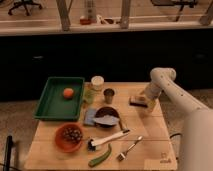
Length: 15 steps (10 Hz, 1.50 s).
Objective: Place eraser in table surface
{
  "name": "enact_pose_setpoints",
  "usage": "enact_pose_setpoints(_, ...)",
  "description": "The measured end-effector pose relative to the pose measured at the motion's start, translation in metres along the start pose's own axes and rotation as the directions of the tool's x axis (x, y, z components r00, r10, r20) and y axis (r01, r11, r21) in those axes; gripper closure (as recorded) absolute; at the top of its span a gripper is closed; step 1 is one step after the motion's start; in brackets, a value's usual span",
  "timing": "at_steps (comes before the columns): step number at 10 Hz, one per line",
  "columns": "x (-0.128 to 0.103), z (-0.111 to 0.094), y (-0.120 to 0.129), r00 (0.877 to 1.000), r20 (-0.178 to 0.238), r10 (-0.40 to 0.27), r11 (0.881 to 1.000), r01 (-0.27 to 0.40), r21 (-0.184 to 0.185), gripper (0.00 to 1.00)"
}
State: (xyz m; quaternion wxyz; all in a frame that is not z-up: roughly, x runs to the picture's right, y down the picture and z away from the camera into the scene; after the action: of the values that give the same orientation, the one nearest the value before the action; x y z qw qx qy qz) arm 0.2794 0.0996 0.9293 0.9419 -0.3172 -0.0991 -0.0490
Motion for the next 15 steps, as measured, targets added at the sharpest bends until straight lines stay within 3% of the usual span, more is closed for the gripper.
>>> enact_pose_setpoints(3,-0.009,0.002,-0.007,1.000,0.014,0.013,1.000,-0.013,0.019,0.24)
enact_pose_setpoints(9,-0.023,0.013,-0.020,0.999,0.045,-0.004,1.000,0.003,0.022,0.87)
enact_pose_setpoints(11,-0.025,0.014,-0.020,0.999,0.046,-0.014,1.000,0.013,0.017,0.99)
enact_pose_setpoints(13,-0.028,0.008,-0.021,0.998,0.050,-0.035,0.999,0.034,0.011,1.00)
enact_pose_setpoints(15,-0.030,-0.011,-0.025,0.996,0.065,-0.066,0.998,0.065,0.022,1.00)
